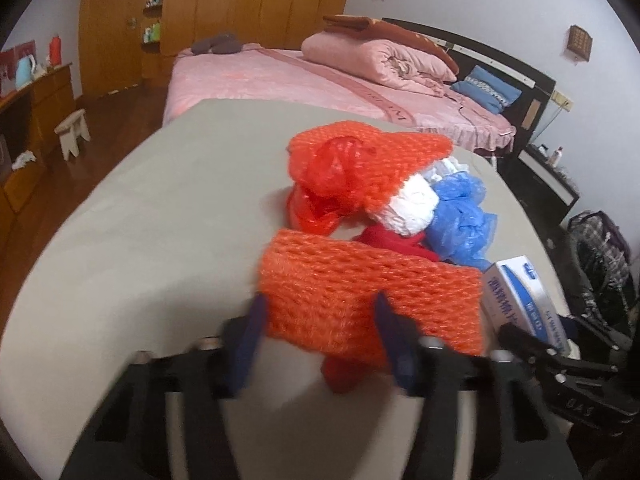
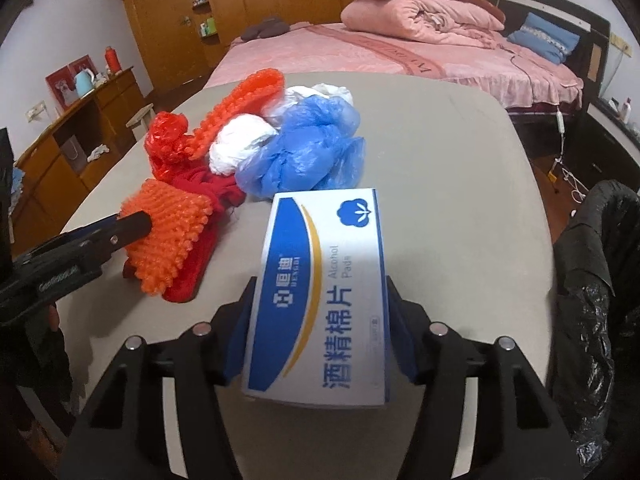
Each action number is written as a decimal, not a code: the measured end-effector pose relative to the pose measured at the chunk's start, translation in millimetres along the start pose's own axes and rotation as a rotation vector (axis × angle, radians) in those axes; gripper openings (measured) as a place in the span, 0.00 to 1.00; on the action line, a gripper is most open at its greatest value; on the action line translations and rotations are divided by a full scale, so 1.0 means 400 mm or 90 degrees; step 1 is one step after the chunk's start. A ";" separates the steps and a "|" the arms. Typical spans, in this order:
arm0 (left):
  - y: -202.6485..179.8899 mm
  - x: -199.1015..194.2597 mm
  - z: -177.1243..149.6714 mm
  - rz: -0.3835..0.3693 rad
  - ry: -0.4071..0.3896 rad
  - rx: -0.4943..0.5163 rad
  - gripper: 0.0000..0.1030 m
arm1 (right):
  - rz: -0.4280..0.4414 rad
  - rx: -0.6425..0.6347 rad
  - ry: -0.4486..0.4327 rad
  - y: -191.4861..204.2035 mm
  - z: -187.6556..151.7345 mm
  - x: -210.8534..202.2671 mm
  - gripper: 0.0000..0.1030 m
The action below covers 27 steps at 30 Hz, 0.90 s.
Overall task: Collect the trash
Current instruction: 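Close the right gripper on the white-and-blue alcohol pads box, then grasp the orange mesh pad with the left gripper while the right gripper lifts the box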
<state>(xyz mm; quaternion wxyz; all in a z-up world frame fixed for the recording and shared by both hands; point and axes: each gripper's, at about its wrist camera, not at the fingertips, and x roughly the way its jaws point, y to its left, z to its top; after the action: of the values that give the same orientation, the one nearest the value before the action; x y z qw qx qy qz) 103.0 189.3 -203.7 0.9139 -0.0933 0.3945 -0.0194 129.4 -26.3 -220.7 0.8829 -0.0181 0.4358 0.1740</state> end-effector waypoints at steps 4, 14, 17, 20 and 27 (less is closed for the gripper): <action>-0.011 -0.003 0.001 -0.005 -0.008 0.007 0.13 | 0.001 -0.006 -0.006 0.004 0.001 -0.011 0.53; -0.033 -0.094 0.029 -0.005 -0.071 0.010 0.11 | 0.013 0.009 -0.056 -0.017 0.043 -0.101 0.53; -0.045 -0.128 0.042 -0.009 -0.091 0.013 0.11 | 0.013 0.007 -0.073 -0.018 0.053 -0.134 0.53; -0.063 -0.157 0.058 -0.016 -0.108 0.020 0.11 | 0.011 0.009 -0.087 -0.020 0.060 -0.162 0.53; -0.125 -0.199 0.095 -0.030 -0.137 0.042 0.11 | -0.001 0.024 -0.119 -0.052 0.082 -0.227 0.53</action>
<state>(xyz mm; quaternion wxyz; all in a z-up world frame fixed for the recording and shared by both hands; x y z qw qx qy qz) 77.7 154.6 -111.9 0.9528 -0.0739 0.2913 -0.0438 110.2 -66.4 -132.4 0.9201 0.0142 0.3545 0.1658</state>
